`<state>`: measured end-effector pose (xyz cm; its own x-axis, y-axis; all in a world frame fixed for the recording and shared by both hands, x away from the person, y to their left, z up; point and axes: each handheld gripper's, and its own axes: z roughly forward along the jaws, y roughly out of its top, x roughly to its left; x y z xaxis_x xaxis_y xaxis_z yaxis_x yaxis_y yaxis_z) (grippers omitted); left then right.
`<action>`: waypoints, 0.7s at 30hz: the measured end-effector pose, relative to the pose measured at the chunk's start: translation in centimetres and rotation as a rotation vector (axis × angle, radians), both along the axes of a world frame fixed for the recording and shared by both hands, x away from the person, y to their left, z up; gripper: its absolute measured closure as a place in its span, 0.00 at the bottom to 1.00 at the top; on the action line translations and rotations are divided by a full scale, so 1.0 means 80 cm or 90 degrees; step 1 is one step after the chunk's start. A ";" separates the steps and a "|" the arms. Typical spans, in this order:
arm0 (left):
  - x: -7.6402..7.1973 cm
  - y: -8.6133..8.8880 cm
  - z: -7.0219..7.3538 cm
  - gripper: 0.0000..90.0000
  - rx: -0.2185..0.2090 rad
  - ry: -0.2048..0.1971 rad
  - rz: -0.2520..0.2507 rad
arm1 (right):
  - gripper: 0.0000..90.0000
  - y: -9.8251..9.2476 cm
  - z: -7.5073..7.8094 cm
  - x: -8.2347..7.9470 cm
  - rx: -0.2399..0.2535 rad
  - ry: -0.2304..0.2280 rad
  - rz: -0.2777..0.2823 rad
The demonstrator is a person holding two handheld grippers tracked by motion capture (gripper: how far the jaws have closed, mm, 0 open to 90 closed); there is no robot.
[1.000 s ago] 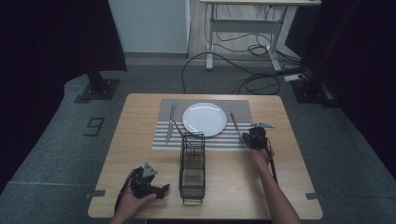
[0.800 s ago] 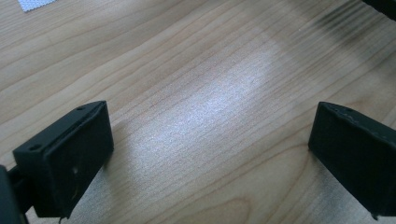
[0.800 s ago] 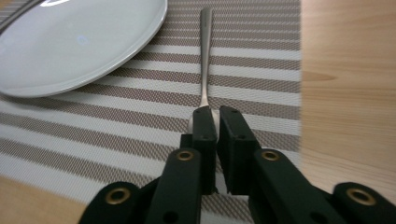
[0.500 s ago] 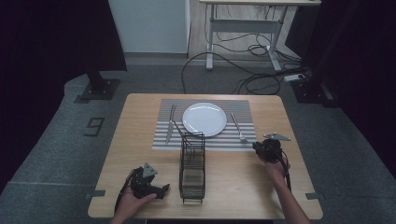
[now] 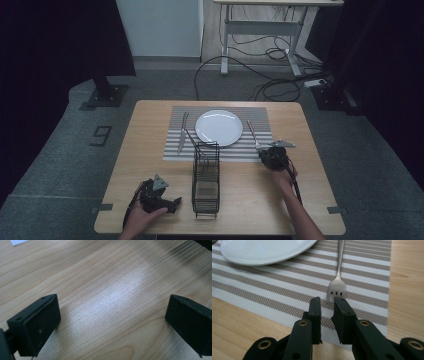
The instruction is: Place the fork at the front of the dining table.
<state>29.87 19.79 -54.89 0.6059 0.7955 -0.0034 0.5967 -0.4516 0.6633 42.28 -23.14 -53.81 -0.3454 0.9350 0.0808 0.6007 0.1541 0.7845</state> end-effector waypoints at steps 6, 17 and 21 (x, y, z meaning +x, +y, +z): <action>0.000 0.000 0.000 0.00 0.002 0.000 -0.001 | 0.84 0.022 0.001 0.016 0.015 -0.006 -0.011; 0.000 0.000 0.000 0.00 0.001 0.000 -0.002 | 0.76 0.031 0.003 0.029 0.040 -0.008 -0.015; 0.000 0.000 0.000 0.00 0.000 0.000 -0.001 | 0.67 0.024 0.010 0.013 0.057 -0.021 0.005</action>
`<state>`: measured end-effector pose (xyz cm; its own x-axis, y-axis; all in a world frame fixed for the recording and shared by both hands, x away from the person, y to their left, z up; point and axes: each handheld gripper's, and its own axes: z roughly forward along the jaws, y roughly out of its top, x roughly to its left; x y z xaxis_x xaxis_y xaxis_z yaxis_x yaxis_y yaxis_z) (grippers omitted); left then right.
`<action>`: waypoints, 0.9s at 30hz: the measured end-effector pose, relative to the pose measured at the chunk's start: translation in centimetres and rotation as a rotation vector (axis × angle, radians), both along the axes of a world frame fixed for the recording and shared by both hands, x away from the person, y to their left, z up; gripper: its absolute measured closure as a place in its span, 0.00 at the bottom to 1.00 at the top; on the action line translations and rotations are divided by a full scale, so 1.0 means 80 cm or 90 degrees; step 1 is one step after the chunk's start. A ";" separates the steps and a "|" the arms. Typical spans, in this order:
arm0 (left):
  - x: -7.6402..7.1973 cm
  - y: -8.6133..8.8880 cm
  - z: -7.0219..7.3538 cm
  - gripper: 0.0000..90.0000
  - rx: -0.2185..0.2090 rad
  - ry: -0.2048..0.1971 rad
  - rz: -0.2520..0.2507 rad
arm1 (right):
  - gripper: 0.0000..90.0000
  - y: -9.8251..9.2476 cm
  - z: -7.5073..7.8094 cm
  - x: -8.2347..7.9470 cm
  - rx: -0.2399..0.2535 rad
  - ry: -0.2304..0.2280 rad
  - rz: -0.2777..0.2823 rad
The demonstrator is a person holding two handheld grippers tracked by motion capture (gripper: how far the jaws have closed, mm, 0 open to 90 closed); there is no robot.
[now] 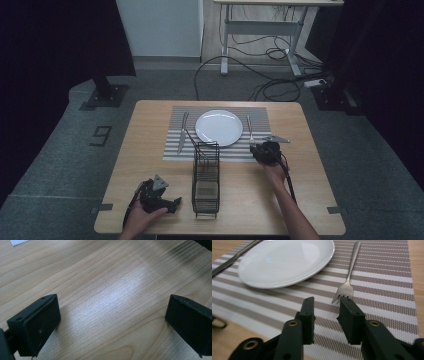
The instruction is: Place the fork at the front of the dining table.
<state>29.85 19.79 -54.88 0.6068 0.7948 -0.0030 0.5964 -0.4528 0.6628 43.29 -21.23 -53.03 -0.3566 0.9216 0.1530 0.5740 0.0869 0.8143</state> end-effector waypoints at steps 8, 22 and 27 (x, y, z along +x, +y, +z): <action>0.000 0.000 0.000 0.00 0.000 0.000 -0.001 | 0.57 -0.021 0.014 -0.044 0.025 -0.017 0.039; 0.000 0.000 0.000 0.00 0.000 0.000 -0.001 | 0.53 -0.063 0.005 -0.122 0.017 -0.016 0.081; -0.001 0.000 0.000 0.00 0.000 0.000 0.000 | 0.52 -0.080 0.000 -0.145 0.017 -0.012 0.084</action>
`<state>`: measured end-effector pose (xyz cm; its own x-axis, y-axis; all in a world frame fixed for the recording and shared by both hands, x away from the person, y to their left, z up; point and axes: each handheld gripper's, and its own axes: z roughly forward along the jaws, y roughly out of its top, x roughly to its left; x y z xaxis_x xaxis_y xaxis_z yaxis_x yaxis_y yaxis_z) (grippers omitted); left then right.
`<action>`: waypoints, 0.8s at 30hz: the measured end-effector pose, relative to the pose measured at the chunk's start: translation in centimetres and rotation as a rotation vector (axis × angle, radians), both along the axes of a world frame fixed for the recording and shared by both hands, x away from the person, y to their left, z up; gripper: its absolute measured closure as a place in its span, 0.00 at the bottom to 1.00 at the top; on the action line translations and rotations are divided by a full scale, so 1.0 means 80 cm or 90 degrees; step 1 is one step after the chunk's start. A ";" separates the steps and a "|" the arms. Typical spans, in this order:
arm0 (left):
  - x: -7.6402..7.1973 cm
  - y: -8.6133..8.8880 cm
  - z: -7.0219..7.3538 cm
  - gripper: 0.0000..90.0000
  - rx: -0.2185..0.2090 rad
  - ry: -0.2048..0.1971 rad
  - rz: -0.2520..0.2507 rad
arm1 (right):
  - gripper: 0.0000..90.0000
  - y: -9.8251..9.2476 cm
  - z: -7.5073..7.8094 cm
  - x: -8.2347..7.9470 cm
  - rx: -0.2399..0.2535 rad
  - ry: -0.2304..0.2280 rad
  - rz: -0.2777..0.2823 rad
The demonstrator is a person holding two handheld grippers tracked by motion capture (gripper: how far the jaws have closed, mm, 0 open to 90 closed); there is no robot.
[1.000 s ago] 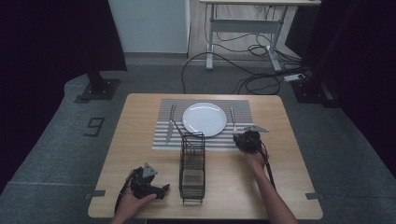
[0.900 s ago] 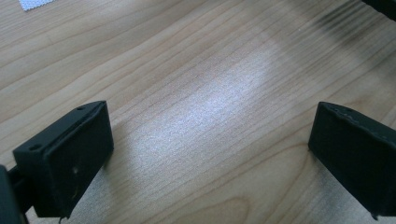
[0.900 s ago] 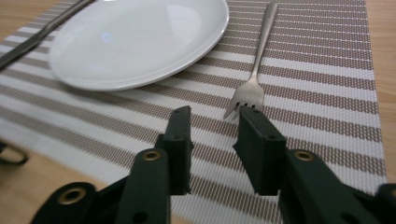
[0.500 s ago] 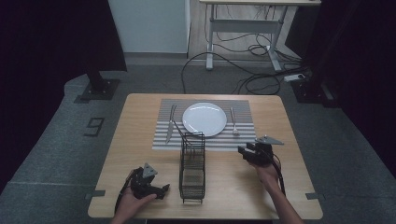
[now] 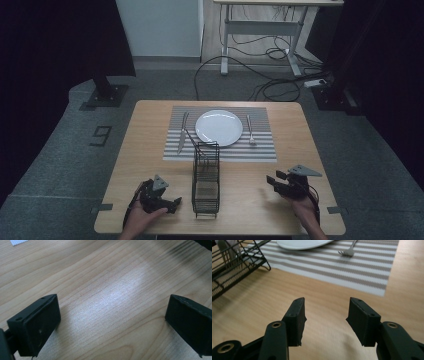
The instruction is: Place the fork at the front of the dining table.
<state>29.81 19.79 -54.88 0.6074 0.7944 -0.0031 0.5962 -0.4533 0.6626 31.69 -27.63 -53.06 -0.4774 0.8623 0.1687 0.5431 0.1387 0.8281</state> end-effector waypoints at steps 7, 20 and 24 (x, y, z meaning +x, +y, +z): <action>0.000 0.000 0.000 0.00 0.000 0.000 0.002 | 0.52 -0.025 -0.005 -0.030 0.001 0.003 -0.016; 0.000 0.000 0.000 0.00 0.000 0.000 0.002 | 0.50 -0.049 -0.019 -0.029 -0.031 0.015 -0.044; 0.000 0.000 0.000 0.00 0.000 0.000 0.002 | 0.50 -0.051 -0.021 -0.026 -0.032 0.019 -0.047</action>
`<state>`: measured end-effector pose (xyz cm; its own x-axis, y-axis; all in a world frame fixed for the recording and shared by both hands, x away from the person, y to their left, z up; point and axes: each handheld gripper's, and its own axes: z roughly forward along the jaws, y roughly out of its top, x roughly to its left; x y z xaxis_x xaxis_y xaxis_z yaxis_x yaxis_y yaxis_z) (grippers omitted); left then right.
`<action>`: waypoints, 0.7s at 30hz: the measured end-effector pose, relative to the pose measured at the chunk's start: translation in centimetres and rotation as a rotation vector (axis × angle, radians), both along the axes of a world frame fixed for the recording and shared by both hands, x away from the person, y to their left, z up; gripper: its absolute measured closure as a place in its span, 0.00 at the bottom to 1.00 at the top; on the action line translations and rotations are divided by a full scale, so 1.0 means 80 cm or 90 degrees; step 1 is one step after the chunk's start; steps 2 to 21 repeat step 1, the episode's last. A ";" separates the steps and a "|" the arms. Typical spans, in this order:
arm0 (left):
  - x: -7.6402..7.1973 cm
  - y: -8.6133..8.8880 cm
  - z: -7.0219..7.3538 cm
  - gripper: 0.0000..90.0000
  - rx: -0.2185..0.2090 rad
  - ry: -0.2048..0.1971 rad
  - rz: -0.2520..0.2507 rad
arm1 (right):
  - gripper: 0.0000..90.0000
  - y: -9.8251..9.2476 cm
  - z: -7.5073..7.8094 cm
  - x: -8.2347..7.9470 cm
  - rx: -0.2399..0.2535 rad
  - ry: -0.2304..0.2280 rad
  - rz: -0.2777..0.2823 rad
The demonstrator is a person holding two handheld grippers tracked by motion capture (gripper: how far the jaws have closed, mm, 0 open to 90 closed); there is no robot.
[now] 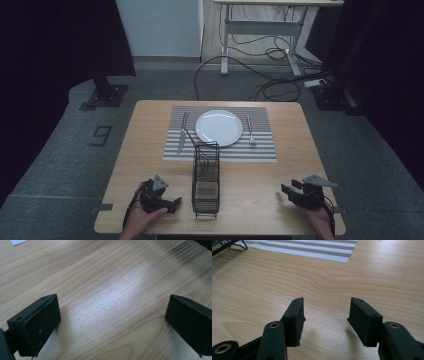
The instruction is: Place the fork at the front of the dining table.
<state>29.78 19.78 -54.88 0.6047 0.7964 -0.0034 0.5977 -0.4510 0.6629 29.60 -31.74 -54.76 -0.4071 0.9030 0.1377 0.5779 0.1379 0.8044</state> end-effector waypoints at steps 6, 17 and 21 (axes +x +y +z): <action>0.000 0.000 0.000 0.00 0.000 0.000 0.000 | 0.50 0.000 0.000 0.000 0.000 0.000 0.000; 0.000 0.000 0.000 0.00 0.000 0.000 0.000 | 0.50 0.000 0.000 0.000 0.000 0.000 0.000; 0.000 0.000 0.000 0.00 0.000 0.000 0.000 | 0.50 0.000 0.000 0.000 0.000 0.000 0.000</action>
